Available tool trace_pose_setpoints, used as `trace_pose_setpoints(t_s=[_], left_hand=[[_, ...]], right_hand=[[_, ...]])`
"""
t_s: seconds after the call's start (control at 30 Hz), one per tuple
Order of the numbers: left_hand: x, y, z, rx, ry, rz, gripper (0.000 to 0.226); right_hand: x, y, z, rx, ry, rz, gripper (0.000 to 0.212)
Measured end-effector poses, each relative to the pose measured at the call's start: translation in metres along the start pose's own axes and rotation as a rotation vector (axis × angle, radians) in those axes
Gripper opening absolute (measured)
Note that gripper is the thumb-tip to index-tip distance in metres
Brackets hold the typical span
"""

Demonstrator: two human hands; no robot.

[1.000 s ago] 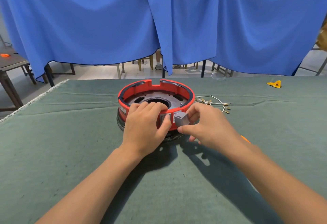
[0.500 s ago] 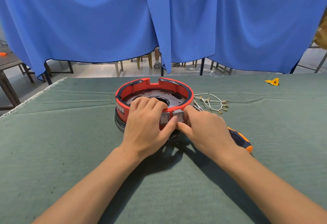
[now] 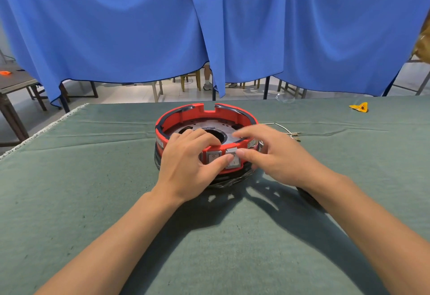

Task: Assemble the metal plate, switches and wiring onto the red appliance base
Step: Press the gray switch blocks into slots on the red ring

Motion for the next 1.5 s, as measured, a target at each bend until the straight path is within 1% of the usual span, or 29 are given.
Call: trace_pose_setpoints(t_s=[0.07, 0.13, 0.23, 0.33, 0.5, 0.67, 0.73, 0.8, 0.9, 0.97, 1.1, 1.2, 1.3, 1.4, 1.43, 1.5], left_hand=[[0.001, 0.000, 0.000, -0.016, -0.007, 0.002, 0.029], [0.001, 0.000, 0.000, -0.014, -0.016, -0.002, 0.032], [0.002, 0.001, -0.001, -0.016, -0.018, -0.011, 0.036], [0.003, -0.001, 0.000, -0.040, -0.037, -0.040, 0.031], [0.006, -0.004, 0.002, -0.114, -0.096, -0.082, 0.029], [0.011, -0.005, 0.004, -0.182, -0.126, -0.089, 0.029], [0.010, -0.007, 0.005, -0.214, -0.150, -0.090, 0.027], [0.009, -0.007, 0.005, -0.174, -0.186, -0.075, 0.031], [0.008, -0.008, 0.006, -0.105, -0.254, -0.044, 0.040], [0.008, -0.008, 0.007, -0.077, -0.271, -0.035, 0.040], [0.007, -0.011, 0.006, -0.066, -0.250, -0.037, 0.033], [0.005, -0.008, 0.008, -0.032, -0.248, -0.008, 0.031], [0.005, -0.008, 0.010, 0.003, -0.274, -0.001, 0.035], [0.006, -0.008, 0.010, -0.047, -0.306, -0.041, 0.037], [0.006, -0.007, 0.009, -0.076, -0.296, -0.055, 0.034], [0.005, -0.006, 0.005, -0.116, -0.256, -0.084, 0.026]], right_hand=[[0.000, 0.004, 0.007, 0.063, -0.053, 0.035, 0.030], [0.001, 0.005, 0.007, 0.081, -0.057, 0.044, 0.027], [0.003, 0.000, 0.007, 0.035, -0.032, 0.006, 0.025], [0.005, -0.002, 0.007, 0.001, -0.013, 0.002, 0.020], [0.008, -0.004, 0.007, 0.045, -0.015, 0.028, 0.011], [0.009, -0.005, 0.005, 0.030, 0.052, 0.033, 0.007], [0.009, -0.005, 0.005, 0.040, 0.046, 0.029, 0.008], [0.008, -0.002, 0.006, 0.128, -0.021, 0.063, 0.011], [0.006, 0.006, 0.007, 0.178, -0.160, 0.139, 0.028], [0.006, 0.005, 0.006, 0.137, -0.144, 0.129, 0.032], [0.008, -0.002, 0.008, -0.055, -0.053, 0.058, 0.035], [0.006, -0.003, 0.007, -0.138, -0.025, 0.048, 0.033], [0.006, -0.004, 0.008, -0.154, -0.016, 0.045, 0.032], [0.005, -0.002, 0.011, -0.128, -0.052, 0.061, 0.031], [0.004, 0.000, 0.010, -0.136, -0.066, 0.084, 0.034], [0.002, 0.009, 0.004, -0.191, -0.064, 0.151, 0.049]])
Point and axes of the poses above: each hand's wrist, its own x-axis towards the middle knuckle, its own z-axis out of the palm, y = z × x, the point moved 7 cm from there along x, towards the middle knuckle, and after that the axes turned 2 degrees about y, right-handed, at the moved point
